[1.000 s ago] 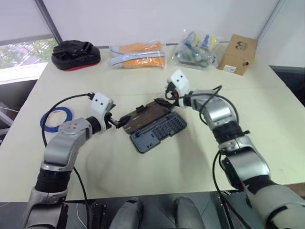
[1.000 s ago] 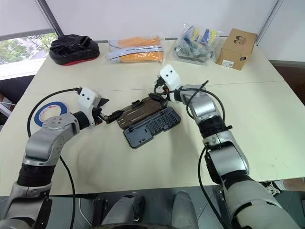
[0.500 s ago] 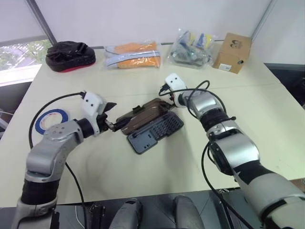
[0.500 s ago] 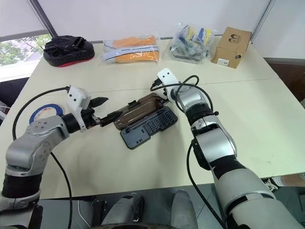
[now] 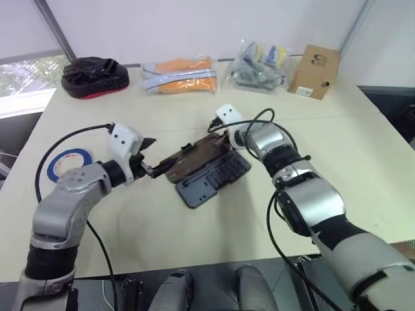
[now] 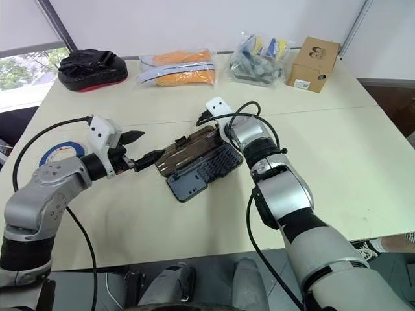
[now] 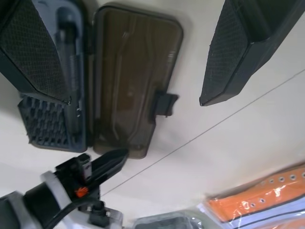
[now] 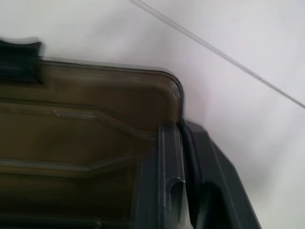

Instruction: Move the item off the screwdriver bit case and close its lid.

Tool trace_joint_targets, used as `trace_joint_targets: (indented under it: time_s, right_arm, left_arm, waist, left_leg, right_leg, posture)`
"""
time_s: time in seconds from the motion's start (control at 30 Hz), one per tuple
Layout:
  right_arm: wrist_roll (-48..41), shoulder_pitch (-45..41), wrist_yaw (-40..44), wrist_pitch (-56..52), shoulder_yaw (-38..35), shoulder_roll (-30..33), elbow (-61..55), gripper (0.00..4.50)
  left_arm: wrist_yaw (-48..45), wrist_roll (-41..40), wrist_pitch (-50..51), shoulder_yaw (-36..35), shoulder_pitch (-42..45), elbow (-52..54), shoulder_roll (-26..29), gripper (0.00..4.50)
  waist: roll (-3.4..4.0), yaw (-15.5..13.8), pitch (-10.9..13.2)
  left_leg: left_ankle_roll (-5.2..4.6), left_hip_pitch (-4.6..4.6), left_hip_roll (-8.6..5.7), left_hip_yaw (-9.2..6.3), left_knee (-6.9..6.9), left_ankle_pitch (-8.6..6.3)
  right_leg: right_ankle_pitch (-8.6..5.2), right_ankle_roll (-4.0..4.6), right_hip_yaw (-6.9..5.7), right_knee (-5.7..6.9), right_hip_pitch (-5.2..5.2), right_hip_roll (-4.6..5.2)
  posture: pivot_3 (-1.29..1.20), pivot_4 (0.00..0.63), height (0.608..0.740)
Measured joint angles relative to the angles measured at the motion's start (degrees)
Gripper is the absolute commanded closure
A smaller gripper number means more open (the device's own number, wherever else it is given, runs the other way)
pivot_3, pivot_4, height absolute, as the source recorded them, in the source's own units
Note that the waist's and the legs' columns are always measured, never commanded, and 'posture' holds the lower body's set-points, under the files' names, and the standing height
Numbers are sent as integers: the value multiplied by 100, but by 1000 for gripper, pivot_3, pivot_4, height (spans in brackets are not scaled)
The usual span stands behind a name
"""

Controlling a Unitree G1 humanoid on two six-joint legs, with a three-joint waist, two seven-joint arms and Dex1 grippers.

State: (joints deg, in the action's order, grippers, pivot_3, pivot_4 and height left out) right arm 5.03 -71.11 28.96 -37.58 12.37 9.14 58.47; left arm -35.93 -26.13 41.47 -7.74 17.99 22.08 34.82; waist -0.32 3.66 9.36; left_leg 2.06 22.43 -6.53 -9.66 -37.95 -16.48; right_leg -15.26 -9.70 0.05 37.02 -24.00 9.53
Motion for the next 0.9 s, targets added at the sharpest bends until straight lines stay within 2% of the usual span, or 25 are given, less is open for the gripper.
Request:
trace_joint_targets:
  time_s: [0.2,0.3,0.43,0.67,0.9]
  right_arm:
    - [42,-30,26,-516,10,25,-214,4426]
    - [-58,-33,-229,-1003,-287,26,-364,4426]
    - [-344,-44,-905,-2566,-1105,93,-902,4426]
    - [-417,140,-1689,-4887,-1908,79,-2264,4426]
    - [-427,304,-2100,-5376,-2341,-124,-2809,4426]
  left_arm:
    - [65,142,-203,-33,75,-215,112,0]
    - [109,178,-254,-53,102,-280,125,0]
    - [119,192,-339,-71,119,-390,132,0]
    - [131,244,-447,-62,213,-534,130,0]
    - [122,296,-465,-18,307,-584,129,0]
  waist:
    - [1,-14,-1]
    - [1,-66,-1]
    - [1,-179,-1]
    - [1,-141,-1]
    - [1,-103,-1]
  left_leg:
    - [1,0,0,-1,2,0]
    - [1,0,-1,-1,1,0]
    - [2,2,-2,-5,-2,0]
    - [2,17,0,3,-2,1]
    - [2,18,1,10,3,1]
  right_leg:
    - [0,0,0,1,-4,1]
    - [0,0,1,1,-4,1]
    - [0,1,1,1,-4,2]
    - [0,1,6,8,-28,2]
    - [0,1,11,9,-34,1]
  posture:
    - [0,150,740]
    - [0,150,740]
    - [0,150,740]
    - [0,150,740]
    - [0,150,740]
